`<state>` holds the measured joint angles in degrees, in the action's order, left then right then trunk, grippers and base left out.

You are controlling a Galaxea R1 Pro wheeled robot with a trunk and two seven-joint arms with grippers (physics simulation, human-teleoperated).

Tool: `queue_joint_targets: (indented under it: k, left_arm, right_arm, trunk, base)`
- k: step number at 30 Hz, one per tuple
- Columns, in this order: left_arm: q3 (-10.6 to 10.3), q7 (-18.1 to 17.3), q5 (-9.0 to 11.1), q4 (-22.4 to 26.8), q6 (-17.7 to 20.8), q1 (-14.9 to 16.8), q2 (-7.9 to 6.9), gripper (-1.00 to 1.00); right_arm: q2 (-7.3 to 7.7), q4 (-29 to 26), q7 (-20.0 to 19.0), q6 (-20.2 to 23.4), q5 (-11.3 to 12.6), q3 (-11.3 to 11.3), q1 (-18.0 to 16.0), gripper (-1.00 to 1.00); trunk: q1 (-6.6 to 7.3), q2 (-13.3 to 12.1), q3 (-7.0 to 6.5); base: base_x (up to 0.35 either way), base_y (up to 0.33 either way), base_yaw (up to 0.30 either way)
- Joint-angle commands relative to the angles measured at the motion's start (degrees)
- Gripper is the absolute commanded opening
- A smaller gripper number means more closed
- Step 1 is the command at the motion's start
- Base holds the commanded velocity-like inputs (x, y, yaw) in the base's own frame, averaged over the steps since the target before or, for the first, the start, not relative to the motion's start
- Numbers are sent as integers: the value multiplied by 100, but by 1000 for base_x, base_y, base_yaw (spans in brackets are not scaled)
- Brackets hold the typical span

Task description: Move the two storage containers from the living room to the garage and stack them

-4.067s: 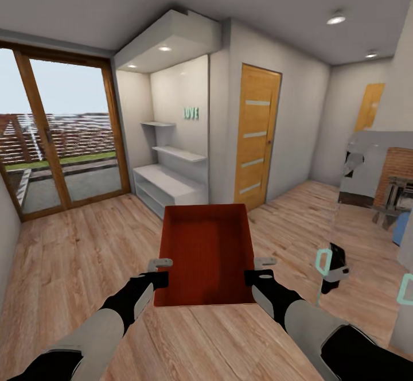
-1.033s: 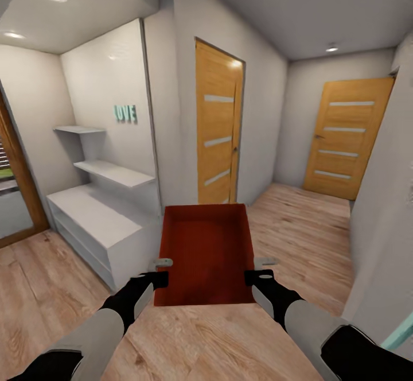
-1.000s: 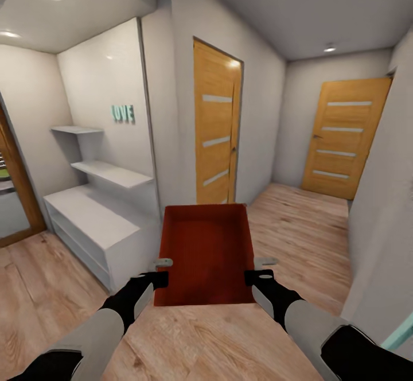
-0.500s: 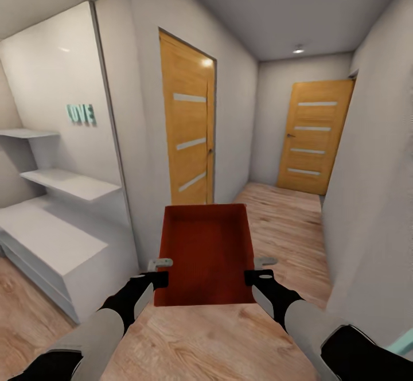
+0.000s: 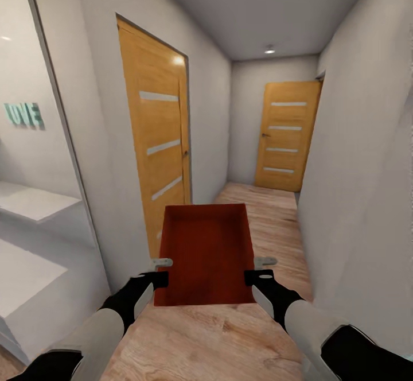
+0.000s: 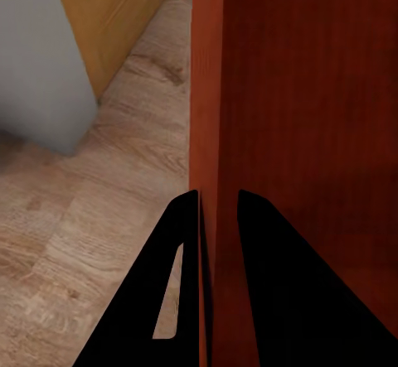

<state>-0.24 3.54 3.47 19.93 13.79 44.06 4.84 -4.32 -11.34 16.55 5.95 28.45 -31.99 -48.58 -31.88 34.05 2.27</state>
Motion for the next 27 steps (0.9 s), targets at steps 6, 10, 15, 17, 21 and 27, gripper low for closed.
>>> queue_joint_targets:
  k: [6, 10, 15, 17, 21, 27]
  left_arm:
    - [32, 60, -12, 38, 19, 6, -1, -100]
    - [32, 60, -11, 39, 19, 6, -1, -100]
    - [32, 60, -11, 40, 19, 6, -1, -100]
    - [32, 60, -10, 38, 19, 6, -1, -100]
    - [32, 60, -12, 39, 19, 6, -1, -100]
    - [32, 60, -10, 38, 19, 6, -1, -100]
  right_arm:
    - [2, 1, -135, 45, 196, -150, -2, -100]
    - [2, 1, -135, 46, 195, -155, -2, -100]
    - [2, 1, -135, 46, 194, -158, -2, -100]
    - [2, 1, -135, 46, 194, -158, -2, -100]
    - [2, 1, -135, 47, 195, -158, -2, -100]
    - [2, 1, -135, 47, 196, -158, -2, -100]
  trunk:
    - [-6, 10, 11]
    - [-6, 10, 11]
    - [-6, 10, 11]
    - [-6, 10, 11]
    - [-6, 10, 11]
    - [-6, 10, 11]
  base:
    - [324, 0, -244]
    - [324, 0, -48]
    - [324, 0, -2]
    - [324, 0, 0]
    - [324, 0, 0]
    - [324, 0, 0]
